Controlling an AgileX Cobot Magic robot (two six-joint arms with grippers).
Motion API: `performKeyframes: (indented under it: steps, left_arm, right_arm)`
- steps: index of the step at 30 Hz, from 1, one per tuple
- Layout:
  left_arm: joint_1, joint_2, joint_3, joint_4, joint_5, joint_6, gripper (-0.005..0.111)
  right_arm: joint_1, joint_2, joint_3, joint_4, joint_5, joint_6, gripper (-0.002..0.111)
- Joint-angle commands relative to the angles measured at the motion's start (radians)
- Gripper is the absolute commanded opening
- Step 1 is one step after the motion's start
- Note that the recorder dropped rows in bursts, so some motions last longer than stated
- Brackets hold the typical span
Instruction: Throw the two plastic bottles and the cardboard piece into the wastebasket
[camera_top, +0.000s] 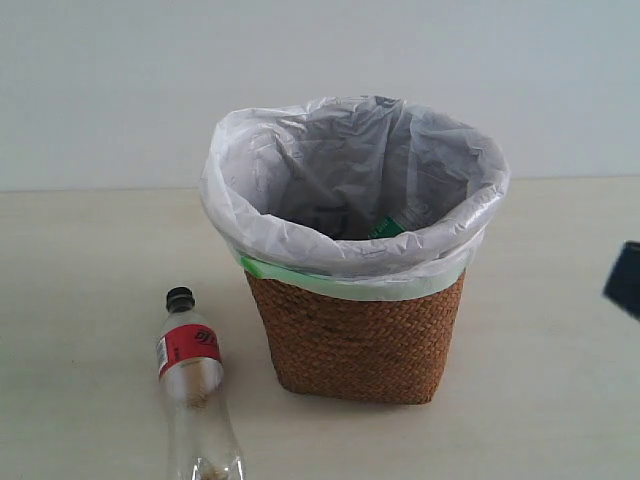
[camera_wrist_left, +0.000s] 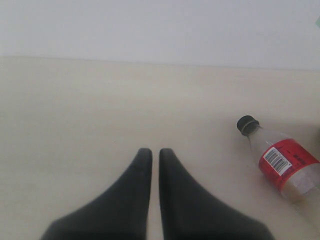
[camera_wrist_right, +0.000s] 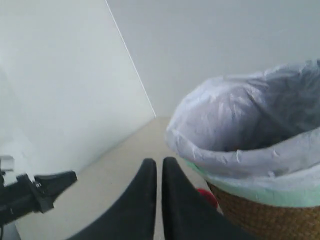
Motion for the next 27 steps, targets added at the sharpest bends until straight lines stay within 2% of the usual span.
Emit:
performKeyframes:
  steps: [1, 7, 14, 17, 27]
  left_arm:
    - [-0.005, -0.008, 0.004, 0.002, -0.008, 0.005, 0.005]
    - [-0.005, -0.008, 0.004, 0.002, -0.008, 0.005, 0.005]
    - [-0.005, -0.008, 0.004, 0.002, -0.008, 0.005, 0.005]
    - [-0.005, -0.008, 0.004, 0.002, -0.008, 0.005, 0.005]
    - [-0.005, -0.008, 0.004, 0.002, -0.008, 0.005, 0.005]
  right_arm:
    - [-0.001, -0.145, 0.003, -0.008, -0.038, -0.007, 0.0]
    - [-0.001, -0.199, 0.058, -0.008, -0.122, -0.075, 0.0]
    - [-0.001, -0.198, 0.205, -0.008, -0.37, -0.08, 0.0]
    - [-0.062, -0.22, 0.235, -0.003, -0.392, -0.08, 0.0]
    - [-0.402, -0.327, 0.244, -0.006, -0.09, -0.213, 0.0]
